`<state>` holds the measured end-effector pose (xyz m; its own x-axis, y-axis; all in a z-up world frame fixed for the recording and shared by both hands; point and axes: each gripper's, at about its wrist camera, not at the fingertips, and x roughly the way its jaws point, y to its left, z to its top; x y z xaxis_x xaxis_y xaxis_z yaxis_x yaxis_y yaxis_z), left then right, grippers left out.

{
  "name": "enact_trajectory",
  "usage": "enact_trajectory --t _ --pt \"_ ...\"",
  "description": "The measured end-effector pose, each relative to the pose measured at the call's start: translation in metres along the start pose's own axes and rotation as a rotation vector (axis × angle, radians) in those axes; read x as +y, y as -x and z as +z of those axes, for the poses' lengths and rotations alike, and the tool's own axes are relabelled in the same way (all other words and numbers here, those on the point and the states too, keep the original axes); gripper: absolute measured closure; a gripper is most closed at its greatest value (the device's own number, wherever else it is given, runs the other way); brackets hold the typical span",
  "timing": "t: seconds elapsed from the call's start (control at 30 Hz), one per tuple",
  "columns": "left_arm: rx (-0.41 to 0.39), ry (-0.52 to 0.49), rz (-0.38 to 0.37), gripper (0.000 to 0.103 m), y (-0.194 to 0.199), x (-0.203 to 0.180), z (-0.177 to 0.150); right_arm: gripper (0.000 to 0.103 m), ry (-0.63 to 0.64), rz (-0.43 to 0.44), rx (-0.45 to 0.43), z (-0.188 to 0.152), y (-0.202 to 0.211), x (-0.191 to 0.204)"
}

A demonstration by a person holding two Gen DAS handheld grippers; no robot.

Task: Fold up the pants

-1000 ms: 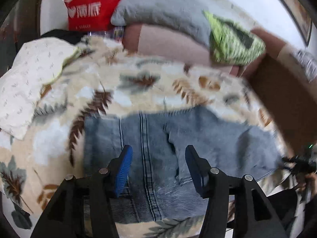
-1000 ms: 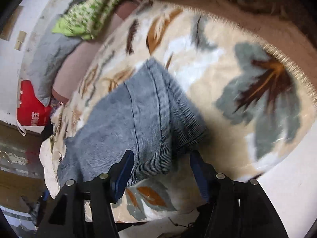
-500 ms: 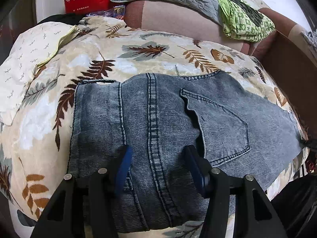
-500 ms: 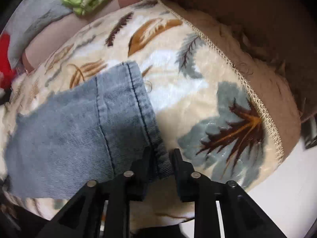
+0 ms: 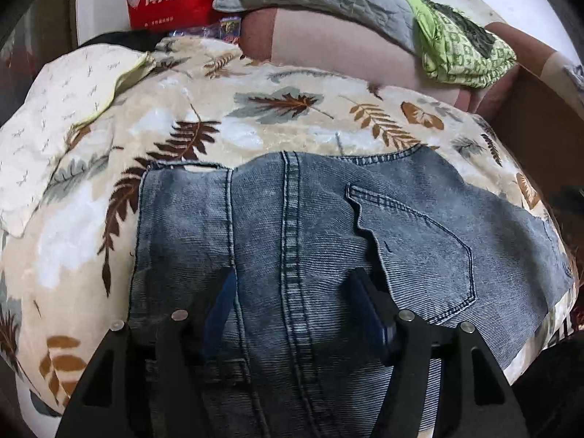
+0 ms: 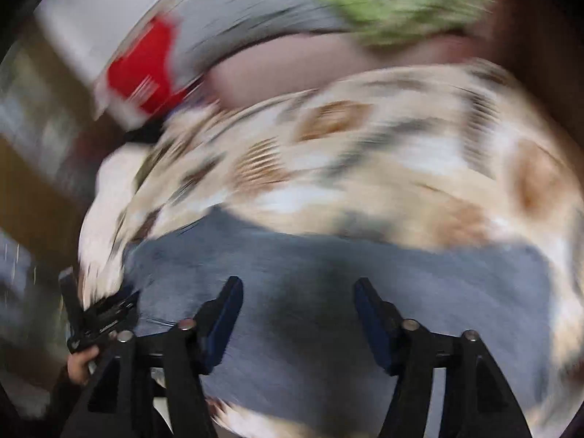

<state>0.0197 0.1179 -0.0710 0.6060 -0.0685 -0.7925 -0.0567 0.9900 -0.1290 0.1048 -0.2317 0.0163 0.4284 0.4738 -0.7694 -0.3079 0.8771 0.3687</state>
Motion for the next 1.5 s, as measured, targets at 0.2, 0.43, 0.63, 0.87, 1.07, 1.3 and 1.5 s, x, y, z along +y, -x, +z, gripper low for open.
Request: enact_trajectory --t 0.2,0.43,0.63,0.87,1.07,1.3,1.5 --pt "-0.014 0.016 -0.040 0.036 0.002 0.007 -0.003 0.050 0.262 -0.042 0.129 0.058 -0.124 0.102" --pt "-0.030 -0.027 -0.025 0.034 0.001 0.003 -0.003 0.100 0.465 -0.168 0.296 0.058 -0.194 0.136" --pt "-0.064 -0.011 -0.013 0.034 0.007 0.005 0.000 0.101 0.487 -0.274 0.239 0.070 -0.209 0.133" --pt "-0.021 -0.052 0.060 0.023 -0.009 -0.003 -0.003 0.080 0.314 -0.223 0.162 0.063 -0.203 0.109" --pt "-0.045 -0.032 0.088 0.021 -0.006 -0.003 -0.002 0.040 0.064 -0.078 -0.047 0.022 -0.077 0.062" --pt "-0.147 -0.083 0.069 0.021 0.032 -0.037 0.002 0.040 -0.305 0.002 -0.102 -0.043 0.028 -0.084" --pt "0.045 -0.231 0.167 0.015 -0.017 -0.062 -0.013 0.049 -0.626 0.050 -0.115 -0.059 0.004 -0.231"
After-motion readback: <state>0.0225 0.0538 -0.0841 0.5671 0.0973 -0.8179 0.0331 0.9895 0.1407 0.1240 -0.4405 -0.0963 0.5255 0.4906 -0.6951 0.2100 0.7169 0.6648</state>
